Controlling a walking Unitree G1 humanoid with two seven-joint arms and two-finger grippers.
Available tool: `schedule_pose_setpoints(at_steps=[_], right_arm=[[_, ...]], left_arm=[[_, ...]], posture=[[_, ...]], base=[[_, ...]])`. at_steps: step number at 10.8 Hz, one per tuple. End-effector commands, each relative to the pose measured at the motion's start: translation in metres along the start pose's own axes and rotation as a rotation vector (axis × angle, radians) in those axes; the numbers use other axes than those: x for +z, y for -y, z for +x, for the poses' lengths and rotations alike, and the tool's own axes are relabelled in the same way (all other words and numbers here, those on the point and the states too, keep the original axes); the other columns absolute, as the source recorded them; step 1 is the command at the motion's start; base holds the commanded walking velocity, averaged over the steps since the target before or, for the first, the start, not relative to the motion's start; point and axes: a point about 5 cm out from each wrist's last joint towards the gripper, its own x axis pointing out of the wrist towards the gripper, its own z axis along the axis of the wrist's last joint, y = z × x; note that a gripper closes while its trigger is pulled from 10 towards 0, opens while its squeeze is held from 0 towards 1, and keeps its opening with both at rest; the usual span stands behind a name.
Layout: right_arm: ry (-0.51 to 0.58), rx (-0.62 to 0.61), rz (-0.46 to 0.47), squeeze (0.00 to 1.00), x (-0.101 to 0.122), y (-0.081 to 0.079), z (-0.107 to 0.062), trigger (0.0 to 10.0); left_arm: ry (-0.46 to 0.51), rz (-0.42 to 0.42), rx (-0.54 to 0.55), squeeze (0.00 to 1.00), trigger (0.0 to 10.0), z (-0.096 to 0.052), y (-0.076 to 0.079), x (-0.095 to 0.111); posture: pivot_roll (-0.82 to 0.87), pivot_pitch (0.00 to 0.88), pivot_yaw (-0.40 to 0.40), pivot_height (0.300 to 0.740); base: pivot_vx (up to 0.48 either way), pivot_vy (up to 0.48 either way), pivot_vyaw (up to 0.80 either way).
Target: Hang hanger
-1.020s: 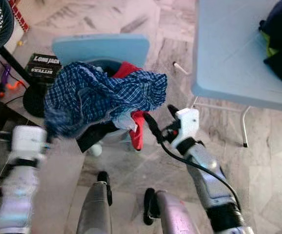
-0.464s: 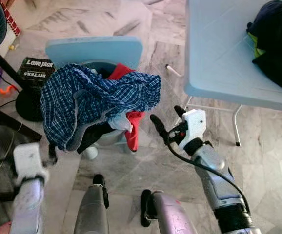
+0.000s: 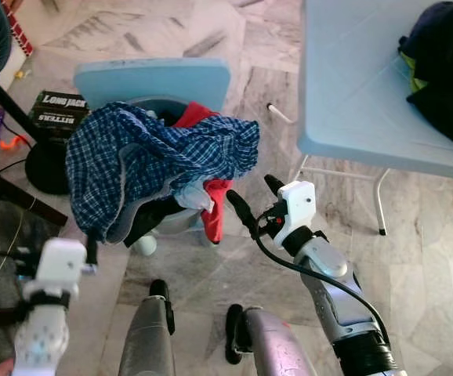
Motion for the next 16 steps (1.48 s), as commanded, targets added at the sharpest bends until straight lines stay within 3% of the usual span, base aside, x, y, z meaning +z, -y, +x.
schedule_pose_setpoints(at_steps=[1, 2, 3, 4, 6, 8, 11, 16], right_arm=[[-0.005, -0.022, -0.001, 0.00, -0.002, 0.003, -0.005, 10.0], [-0.006, -0.021, 0.001, 0.00, -0.003, 0.001, -0.006, 10.0], [-0.006, -0.020, 0.004, 0.00, -0.003, 0.000, -0.005, 10.0], [-0.003, -0.017, 0.008, 0.00, -0.003, -0.002, -0.003, 10.0], [-0.001, -0.015, 0.008, 0.00, -0.002, -0.001, -0.001, 10.0], [0.001, -0.008, 0.006, 0.00, -0.001, -0.002, 0.002, 10.0], [0.001, 0.009, 0.003, 0.00, 0.001, -0.004, 0.003, 10.0], [-0.004, 0.012, -0.007, 0.00, 0.003, -0.002, -0.002, 10.0]], left_arm=[[0.024, 0.032, -0.047, 0.61, 10.0, -0.008, 0.005, 0.001], [0.088, 0.081, -0.128, 0.12, 10.0, -0.010, 0.010, 0.006], [0.087, 0.119, -0.177, 0.00, 10.0, -0.012, 0.014, 0.004], [0.050, 0.148, -0.218, 0.00, 10.0, -0.014, 0.016, -0.006], [0.084, 0.216, -0.262, 0.00, 10.0, -0.014, 0.015, -0.010], [0.013, 0.241, -0.286, 0.00, 10.0, -0.016, 0.015, -0.027], [0.079, 0.280, -0.268, 0.00, 10.0, 0.009, 0.015, -0.022], [0.065, 0.324, -0.291, 0.00, 10.0, 0.028, 0.024, -0.031]], posture=[[0.05, 0.338, -0.077, 0.740], [0.05, 0.339, -0.074, 0.740], [0.05, 0.339, -0.074, 0.740], [0.06, 0.342, -0.073, 0.740], [0.06, 0.342, -0.079, 0.740], [0.06, 0.342, -0.085, 0.740], [0.04, 0.347, -0.102, 0.740], [0.00, 0.360, -0.116, 0.740]], base=[[0.000, 0.000, 0.00], [0.000, 0.000, 0.00], [0.000, 0.000, 0.00], [0.000, 0.000, 0.00], [0.000, 0.000, 0.00], [0.000, 0.000, 0.00], [0.000, 0.000, 0.00], [0.000, 0.000, 0.00]])
